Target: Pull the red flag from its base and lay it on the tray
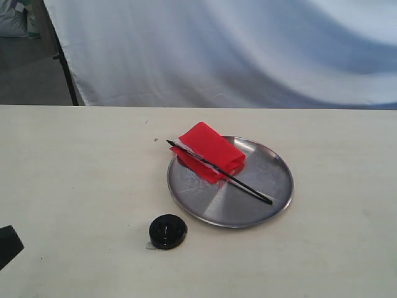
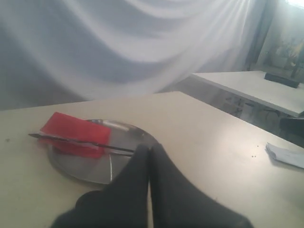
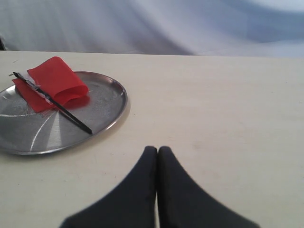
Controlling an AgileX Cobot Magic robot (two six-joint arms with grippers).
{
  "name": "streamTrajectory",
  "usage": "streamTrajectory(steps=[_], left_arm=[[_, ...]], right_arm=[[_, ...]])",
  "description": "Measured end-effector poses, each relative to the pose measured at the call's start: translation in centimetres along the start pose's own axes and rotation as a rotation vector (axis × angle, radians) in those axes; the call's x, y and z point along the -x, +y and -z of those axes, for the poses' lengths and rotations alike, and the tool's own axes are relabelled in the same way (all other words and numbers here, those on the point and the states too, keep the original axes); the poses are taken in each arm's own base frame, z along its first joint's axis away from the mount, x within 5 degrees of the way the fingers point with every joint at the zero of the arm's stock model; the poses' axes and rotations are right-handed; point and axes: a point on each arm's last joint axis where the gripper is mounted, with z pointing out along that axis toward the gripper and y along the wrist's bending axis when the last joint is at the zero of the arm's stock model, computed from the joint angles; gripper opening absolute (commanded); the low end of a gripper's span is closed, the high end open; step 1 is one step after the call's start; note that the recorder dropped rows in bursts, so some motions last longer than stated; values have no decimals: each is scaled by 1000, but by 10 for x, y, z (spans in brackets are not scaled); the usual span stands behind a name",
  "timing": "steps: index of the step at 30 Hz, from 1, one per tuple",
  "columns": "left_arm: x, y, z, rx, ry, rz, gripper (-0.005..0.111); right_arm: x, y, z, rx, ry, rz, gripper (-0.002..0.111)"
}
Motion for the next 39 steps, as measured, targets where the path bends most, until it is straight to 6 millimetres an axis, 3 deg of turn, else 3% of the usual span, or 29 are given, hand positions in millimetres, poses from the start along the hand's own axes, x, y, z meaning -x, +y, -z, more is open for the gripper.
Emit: streamTrajectory(steps=[13,31,39], left_arm=[[-9,7,1,61,31,-10,0],[-8,2,0,15,26,16,0],[23,-9,0,-35,49,-34,0]], right_arm=[[0,0,0,0,0,0,0],[0,0,0,0,0,0,0],[0,0,0,0,0,0,0]])
